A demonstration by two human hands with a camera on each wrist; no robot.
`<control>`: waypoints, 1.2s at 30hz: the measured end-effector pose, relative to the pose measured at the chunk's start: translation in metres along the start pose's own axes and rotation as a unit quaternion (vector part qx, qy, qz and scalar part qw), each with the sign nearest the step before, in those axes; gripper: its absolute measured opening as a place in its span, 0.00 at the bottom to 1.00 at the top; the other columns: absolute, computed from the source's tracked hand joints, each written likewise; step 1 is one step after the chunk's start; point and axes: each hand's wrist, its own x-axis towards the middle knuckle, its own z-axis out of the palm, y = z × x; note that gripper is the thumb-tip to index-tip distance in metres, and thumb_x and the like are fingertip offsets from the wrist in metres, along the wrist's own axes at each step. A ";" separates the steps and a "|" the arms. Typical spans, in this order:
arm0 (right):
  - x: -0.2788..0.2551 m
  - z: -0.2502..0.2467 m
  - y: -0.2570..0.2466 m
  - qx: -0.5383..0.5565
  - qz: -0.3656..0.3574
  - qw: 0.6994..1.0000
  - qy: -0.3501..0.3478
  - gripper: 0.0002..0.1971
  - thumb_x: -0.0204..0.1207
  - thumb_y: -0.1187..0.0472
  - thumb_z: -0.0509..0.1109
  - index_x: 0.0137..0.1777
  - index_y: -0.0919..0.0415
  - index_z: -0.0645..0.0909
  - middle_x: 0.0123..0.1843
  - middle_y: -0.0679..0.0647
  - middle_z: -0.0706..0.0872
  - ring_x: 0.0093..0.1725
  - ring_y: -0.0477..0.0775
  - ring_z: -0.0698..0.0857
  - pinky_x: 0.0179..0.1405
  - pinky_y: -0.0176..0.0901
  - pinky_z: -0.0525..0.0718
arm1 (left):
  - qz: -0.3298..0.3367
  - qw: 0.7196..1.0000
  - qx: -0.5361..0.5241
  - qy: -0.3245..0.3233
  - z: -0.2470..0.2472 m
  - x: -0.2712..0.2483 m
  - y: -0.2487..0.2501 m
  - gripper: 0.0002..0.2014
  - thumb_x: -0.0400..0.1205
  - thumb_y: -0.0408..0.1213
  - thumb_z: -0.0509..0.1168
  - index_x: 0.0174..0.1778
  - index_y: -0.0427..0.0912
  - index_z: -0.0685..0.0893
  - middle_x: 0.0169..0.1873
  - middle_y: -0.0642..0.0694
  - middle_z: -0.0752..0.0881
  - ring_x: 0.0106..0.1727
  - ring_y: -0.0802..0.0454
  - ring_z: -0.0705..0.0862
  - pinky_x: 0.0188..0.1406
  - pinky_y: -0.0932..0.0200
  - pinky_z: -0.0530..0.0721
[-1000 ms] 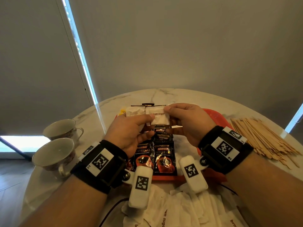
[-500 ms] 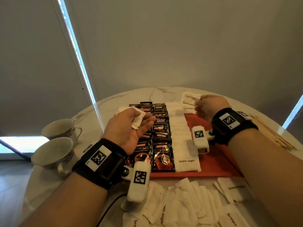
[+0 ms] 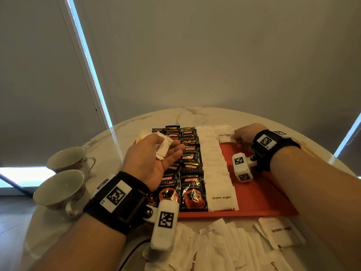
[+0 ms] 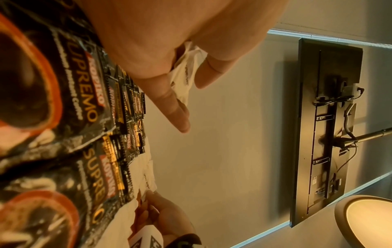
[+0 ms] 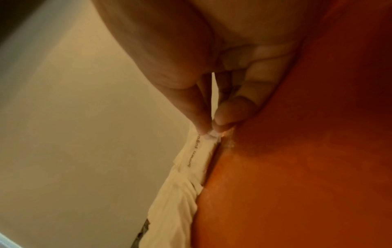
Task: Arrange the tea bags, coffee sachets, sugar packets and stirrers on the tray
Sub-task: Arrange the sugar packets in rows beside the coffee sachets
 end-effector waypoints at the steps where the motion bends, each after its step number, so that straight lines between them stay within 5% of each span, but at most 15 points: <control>1: 0.002 0.000 0.000 -0.007 -0.001 1.000 -0.001 0.04 0.78 0.64 0.77 0.49 0.65 0.88 0.41 0.60 0.89 0.38 0.56 0.84 0.42 0.50 0.82 | 0.000 1.000 0.002 0.001 0.000 0.001 0.000 0.10 0.89 0.29 0.59 0.63 0.30 0.80 0.51 0.27 0.91 0.48 0.36 0.95 0.39 0.52 0.95; 6: 0.004 -0.002 -0.003 -0.037 0.000 0.999 -0.007 0.06 0.78 0.63 0.76 0.47 0.67 0.90 0.38 0.60 0.88 0.41 0.59 0.83 0.45 0.54 0.81 | -0.005 1.000 0.001 -0.001 -0.001 0.002 -0.001 0.10 0.89 0.28 0.59 0.64 0.30 0.80 0.49 0.28 0.92 0.48 0.35 0.95 0.37 0.52 0.95; 12: 0.016 0.002 0.009 0.080 0.012 0.997 -0.015 0.13 0.73 0.61 0.79 0.54 0.67 0.88 0.41 0.59 0.90 0.40 0.59 0.88 0.55 0.51 0.88 | -0.001 1.000 -0.006 -0.012 0.000 0.000 0.000 0.08 0.88 0.26 0.56 0.58 0.32 0.79 0.52 0.25 0.91 0.49 0.33 0.94 0.42 0.50 0.96; 21: 0.002 0.004 -0.001 0.069 0.043 0.994 -0.070 0.06 0.81 0.65 0.74 0.54 0.68 0.87 0.42 0.57 0.89 0.30 0.51 0.80 0.32 0.42 0.79 | -0.015 0.999 0.022 -0.032 0.002 -0.001 -0.003 0.13 0.88 0.20 0.50 0.59 0.34 0.77 0.53 0.27 0.92 0.55 0.32 0.94 0.50 0.49 0.94; 26: -0.016 0.001 -0.001 0.148 -0.011 0.987 -0.059 0.07 0.80 0.63 0.75 0.54 0.64 0.90 0.42 0.53 0.92 0.32 0.49 0.77 0.33 0.43 0.77 | -0.019 0.998 0.040 -0.046 -0.002 0.005 -0.005 0.13 0.90 0.23 0.56 0.68 0.33 0.79 0.54 0.29 0.93 0.55 0.34 0.94 0.45 0.50 0.95; 29: -0.056 0.008 -0.010 0.218 -0.079 0.964 -0.130 0.09 0.77 0.58 0.78 0.52 0.63 0.92 0.44 0.55 0.90 0.32 0.49 0.75 0.30 0.42 0.74 | -0.015 0.998 0.047 -0.046 0.000 0.004 -0.005 0.12 0.88 0.26 0.66 0.67 0.34 0.82 0.54 0.32 0.93 0.55 0.36 0.94 0.40 0.53 0.95; 33: -0.106 0.022 -0.019 0.160 -0.141 0.929 -0.304 0.19 0.69 0.48 0.81 0.55 0.60 0.90 0.41 0.52 0.88 0.31 0.47 0.79 0.31 0.40 0.74 | 0.009 0.995 0.089 -0.053 -0.001 -0.001 -0.006 0.14 0.83 0.29 0.73 0.64 0.36 0.86 0.54 0.37 0.94 0.55 0.43 0.95 0.35 0.59 0.93; 36: -0.121 0.034 -0.017 0.138 -0.184 0.918 -0.324 0.15 0.68 0.51 0.83 0.52 0.58 0.91 0.42 0.54 0.89 0.32 0.47 0.82 0.31 0.38 0.79 | 0.022 0.991 0.119 -0.056 -0.001 -0.003 -0.007 0.15 0.81 0.34 0.76 0.63 0.38 0.88 0.54 0.39 0.95 0.50 0.46 0.95 0.33 0.60 0.91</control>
